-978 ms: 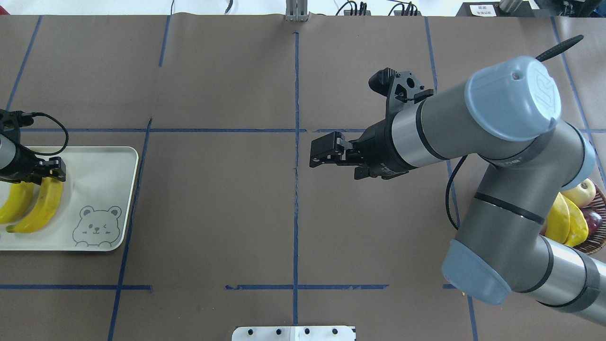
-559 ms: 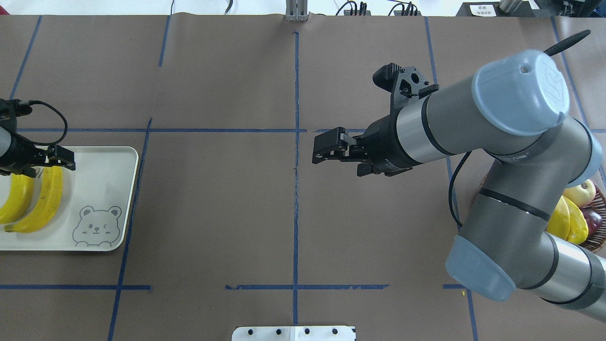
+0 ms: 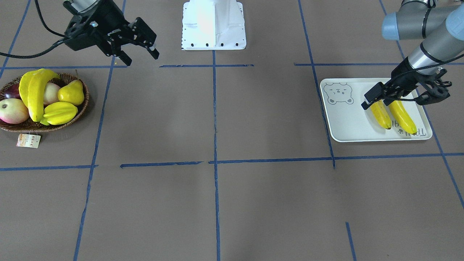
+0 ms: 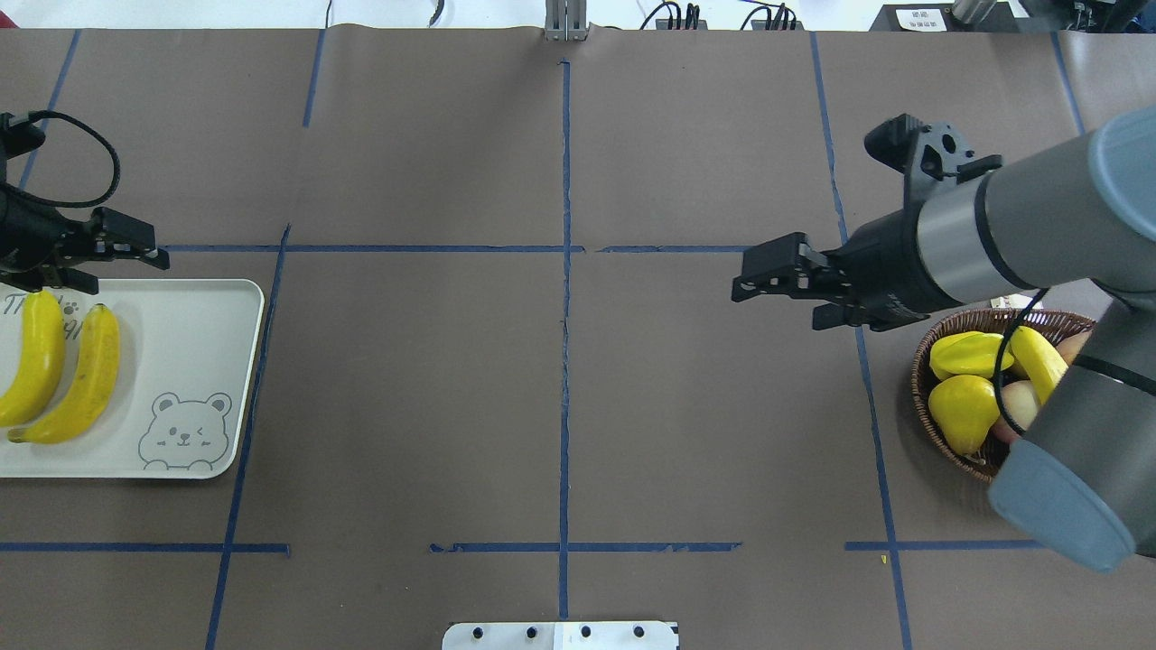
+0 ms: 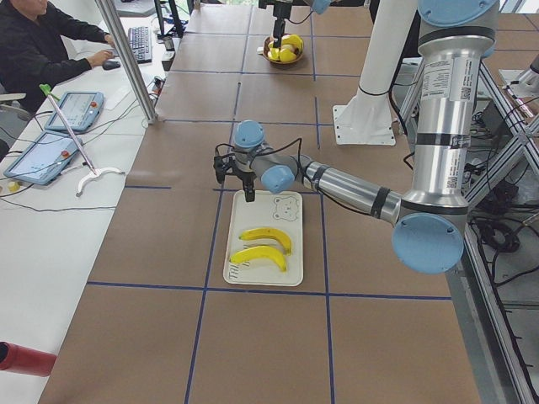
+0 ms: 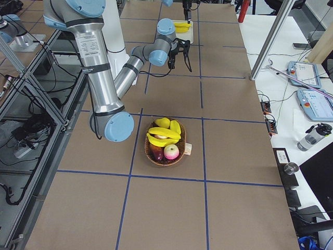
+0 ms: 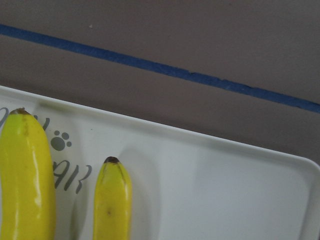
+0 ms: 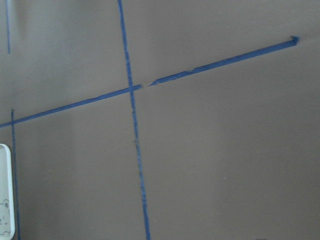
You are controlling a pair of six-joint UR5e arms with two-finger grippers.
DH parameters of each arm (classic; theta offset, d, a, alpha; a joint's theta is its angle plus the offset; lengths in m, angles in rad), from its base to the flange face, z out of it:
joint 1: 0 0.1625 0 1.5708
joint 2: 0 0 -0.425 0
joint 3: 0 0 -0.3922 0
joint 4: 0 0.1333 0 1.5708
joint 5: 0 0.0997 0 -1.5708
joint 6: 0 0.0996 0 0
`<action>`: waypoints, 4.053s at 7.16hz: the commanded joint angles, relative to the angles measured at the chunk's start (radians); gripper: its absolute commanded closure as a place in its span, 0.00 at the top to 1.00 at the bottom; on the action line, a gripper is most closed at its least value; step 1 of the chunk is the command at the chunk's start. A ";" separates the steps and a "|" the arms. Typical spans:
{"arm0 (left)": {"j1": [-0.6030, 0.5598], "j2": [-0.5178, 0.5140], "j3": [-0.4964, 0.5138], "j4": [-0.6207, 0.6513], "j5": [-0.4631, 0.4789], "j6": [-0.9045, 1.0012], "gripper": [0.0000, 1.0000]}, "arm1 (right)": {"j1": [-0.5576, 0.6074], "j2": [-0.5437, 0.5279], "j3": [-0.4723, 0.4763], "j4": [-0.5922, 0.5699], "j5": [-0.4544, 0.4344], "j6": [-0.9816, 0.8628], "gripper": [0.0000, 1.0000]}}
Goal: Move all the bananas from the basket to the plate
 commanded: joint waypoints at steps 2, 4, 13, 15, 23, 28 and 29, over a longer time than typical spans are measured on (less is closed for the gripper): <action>0.195 -0.095 -0.048 0.001 0.119 -0.178 1.00 | 0.035 -0.256 0.073 0.007 0.004 -0.169 1.00; 0.245 -0.160 -0.051 -0.002 0.118 -0.188 1.00 | 0.094 -0.356 0.068 0.006 0.041 -0.318 1.00; 0.308 -0.211 -0.028 0.006 0.186 -0.243 1.00 | 0.278 -0.482 -0.137 0.004 0.254 -0.669 0.99; 0.306 -0.210 -0.033 0.006 0.186 -0.243 1.00 | 0.209 -0.480 -0.168 0.003 0.254 -0.666 1.00; 0.308 -0.201 -0.037 0.006 0.187 -0.243 0.99 | 0.188 -0.509 -0.197 0.000 0.205 -0.655 0.72; 0.308 -0.198 -0.034 0.006 0.187 -0.243 0.99 | 0.188 -0.505 -0.208 0.000 0.207 -0.655 0.55; 0.308 -0.196 -0.033 0.006 0.187 -0.243 0.99 | 0.188 -0.502 -0.206 0.001 0.208 -0.655 0.41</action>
